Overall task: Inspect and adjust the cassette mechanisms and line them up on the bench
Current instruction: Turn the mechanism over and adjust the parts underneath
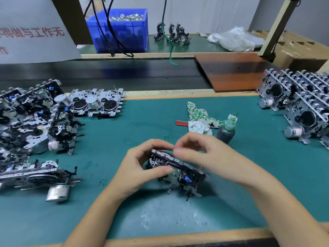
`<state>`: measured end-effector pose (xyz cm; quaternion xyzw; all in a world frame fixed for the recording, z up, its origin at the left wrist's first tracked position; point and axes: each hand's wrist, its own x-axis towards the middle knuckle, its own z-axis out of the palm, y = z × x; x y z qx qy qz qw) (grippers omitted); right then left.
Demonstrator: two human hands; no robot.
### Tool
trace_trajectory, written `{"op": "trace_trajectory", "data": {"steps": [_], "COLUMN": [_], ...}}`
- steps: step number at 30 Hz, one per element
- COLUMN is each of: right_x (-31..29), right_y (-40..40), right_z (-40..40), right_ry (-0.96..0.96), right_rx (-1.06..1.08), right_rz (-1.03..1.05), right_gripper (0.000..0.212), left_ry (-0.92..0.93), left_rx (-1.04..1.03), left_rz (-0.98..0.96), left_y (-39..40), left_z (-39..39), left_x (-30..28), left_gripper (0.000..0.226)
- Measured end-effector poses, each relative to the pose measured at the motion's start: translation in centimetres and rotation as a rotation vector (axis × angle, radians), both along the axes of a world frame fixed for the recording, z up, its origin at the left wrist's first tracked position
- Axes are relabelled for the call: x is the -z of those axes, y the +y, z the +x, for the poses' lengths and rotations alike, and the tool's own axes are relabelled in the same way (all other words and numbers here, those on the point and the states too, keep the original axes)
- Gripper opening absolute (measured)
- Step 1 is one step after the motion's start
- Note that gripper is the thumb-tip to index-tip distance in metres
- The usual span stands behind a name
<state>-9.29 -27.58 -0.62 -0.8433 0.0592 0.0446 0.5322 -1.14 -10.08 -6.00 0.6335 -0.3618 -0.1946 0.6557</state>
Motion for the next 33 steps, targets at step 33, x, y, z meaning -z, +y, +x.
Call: {"op": "trace_trajectory", "data": {"steps": [33], "right_x": [-0.6], "right_y": [1.5], "right_z": [-4.0], "right_ry": [-0.167], "right_rx": [0.352], "right_rz": [-0.422], "right_gripper": [0.047], "left_ry": [-0.269], "left_rx": [-0.459], "left_rz": [0.563], "left_y": [1.9], "left_z": [-4.0], "left_x": [0.3], "left_gripper": [0.033]}}
